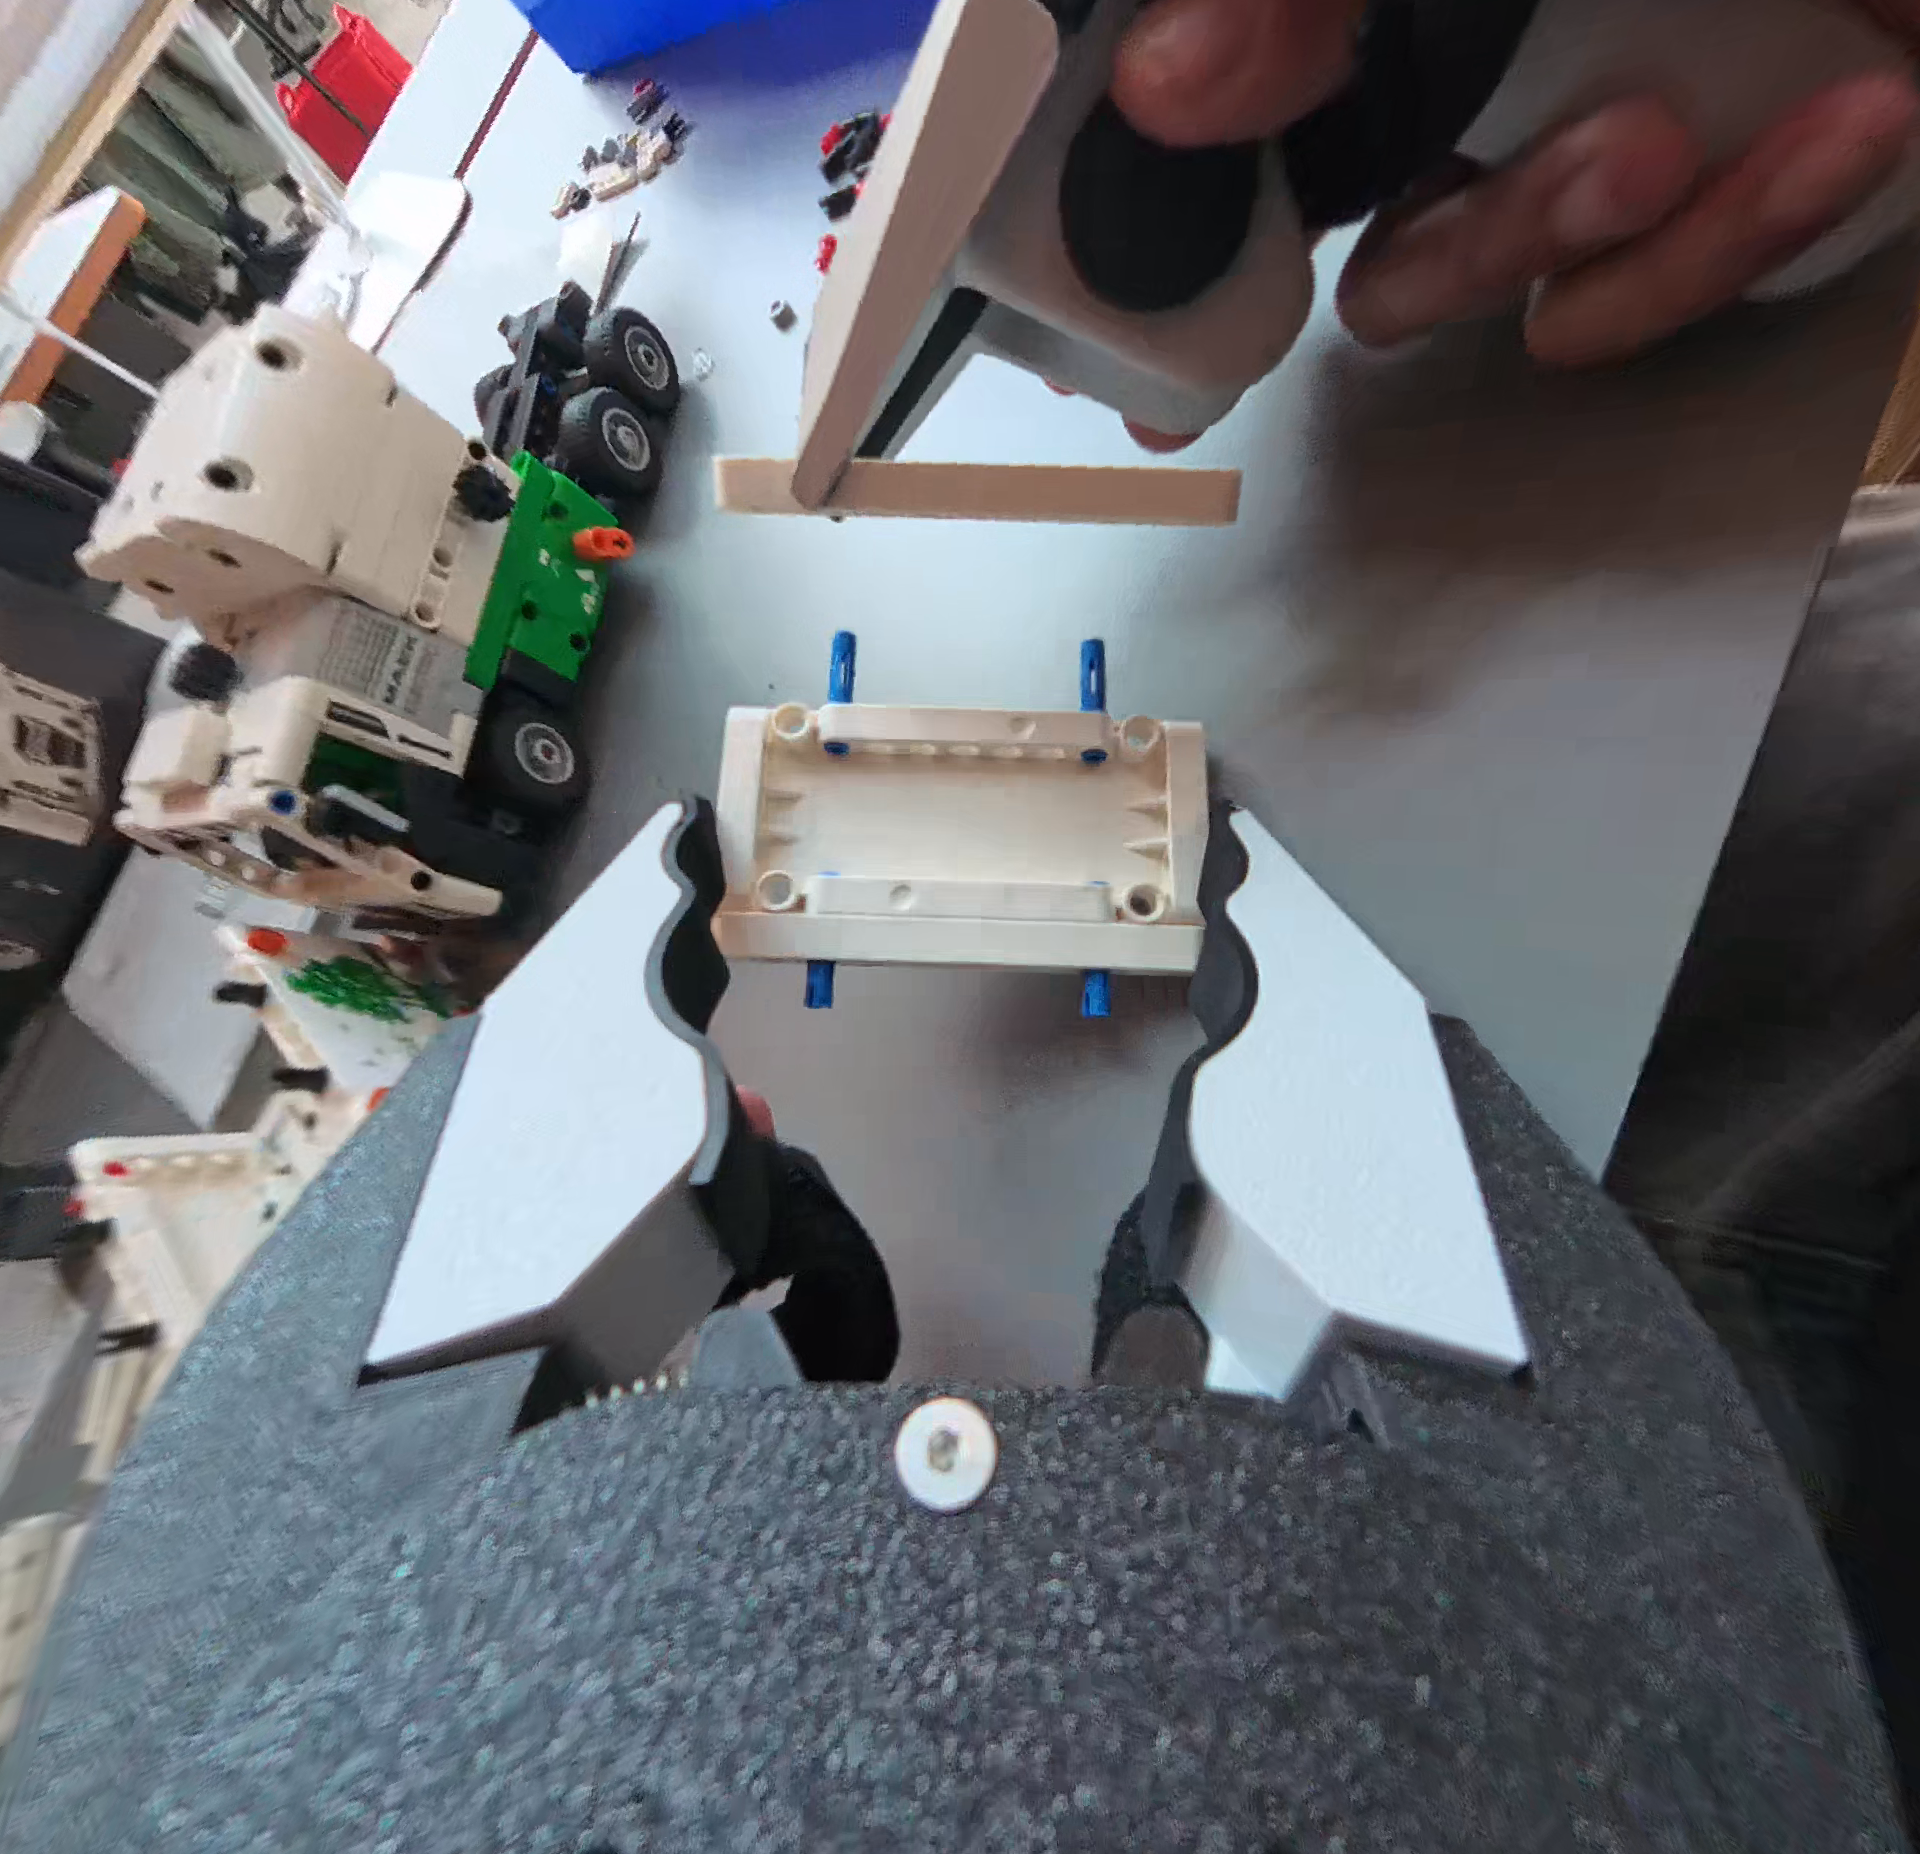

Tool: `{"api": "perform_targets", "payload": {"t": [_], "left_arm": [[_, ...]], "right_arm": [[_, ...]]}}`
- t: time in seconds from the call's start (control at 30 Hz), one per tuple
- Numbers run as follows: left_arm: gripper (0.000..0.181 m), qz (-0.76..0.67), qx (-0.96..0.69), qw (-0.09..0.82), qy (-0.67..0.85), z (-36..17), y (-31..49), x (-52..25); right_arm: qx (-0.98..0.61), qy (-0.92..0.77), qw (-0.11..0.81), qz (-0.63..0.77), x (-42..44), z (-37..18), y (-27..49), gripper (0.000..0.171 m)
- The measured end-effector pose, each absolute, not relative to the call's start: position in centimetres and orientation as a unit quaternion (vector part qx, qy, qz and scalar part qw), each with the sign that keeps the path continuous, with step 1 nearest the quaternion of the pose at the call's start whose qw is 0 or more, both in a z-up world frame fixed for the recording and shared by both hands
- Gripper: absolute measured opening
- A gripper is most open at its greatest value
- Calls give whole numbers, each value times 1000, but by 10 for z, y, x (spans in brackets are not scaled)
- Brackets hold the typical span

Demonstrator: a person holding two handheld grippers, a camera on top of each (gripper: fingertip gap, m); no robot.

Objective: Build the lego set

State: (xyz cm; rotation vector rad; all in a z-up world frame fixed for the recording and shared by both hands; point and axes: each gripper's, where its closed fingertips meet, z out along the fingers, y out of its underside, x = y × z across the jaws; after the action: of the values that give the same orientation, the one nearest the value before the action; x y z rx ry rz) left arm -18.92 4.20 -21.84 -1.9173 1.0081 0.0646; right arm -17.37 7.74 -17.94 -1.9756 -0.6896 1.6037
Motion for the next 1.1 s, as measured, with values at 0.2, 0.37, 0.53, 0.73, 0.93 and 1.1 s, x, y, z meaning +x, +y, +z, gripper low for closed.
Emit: {"api": "perform_targets", "payload": {"t": [0.2, 0.37, 0.53, 0.73, 0.93, 1.1], "left_arm": [[90, -21, -806, 449, 384, -224, 27, -191], [90, -92, -838, 387, 373, -233, -9, -195], [90, -105, -853, 355, 369, -237, -44, -201], [91, -110, -877, 336, 326, -239, -38, -204], [86, -151, -876, 399, 225, -210, -42, -209], [65, -322, -839, 438, -14, -192, -76, -208]], "right_arm": [[-749, -288, 149, 578, -192, -200, 69, 6], [-744, -318, 130, 573, -196, -202, 61, 6], [-741, -333, 154, 563, -195, -202, 57, 6], [-732, -337, 155, 572, -194, -199, 55, 6], [-721, -338, 155, 585, -191, -194, 52, 6], [-712, -341, 152, 594, -192, -191, 51, 6]]}}
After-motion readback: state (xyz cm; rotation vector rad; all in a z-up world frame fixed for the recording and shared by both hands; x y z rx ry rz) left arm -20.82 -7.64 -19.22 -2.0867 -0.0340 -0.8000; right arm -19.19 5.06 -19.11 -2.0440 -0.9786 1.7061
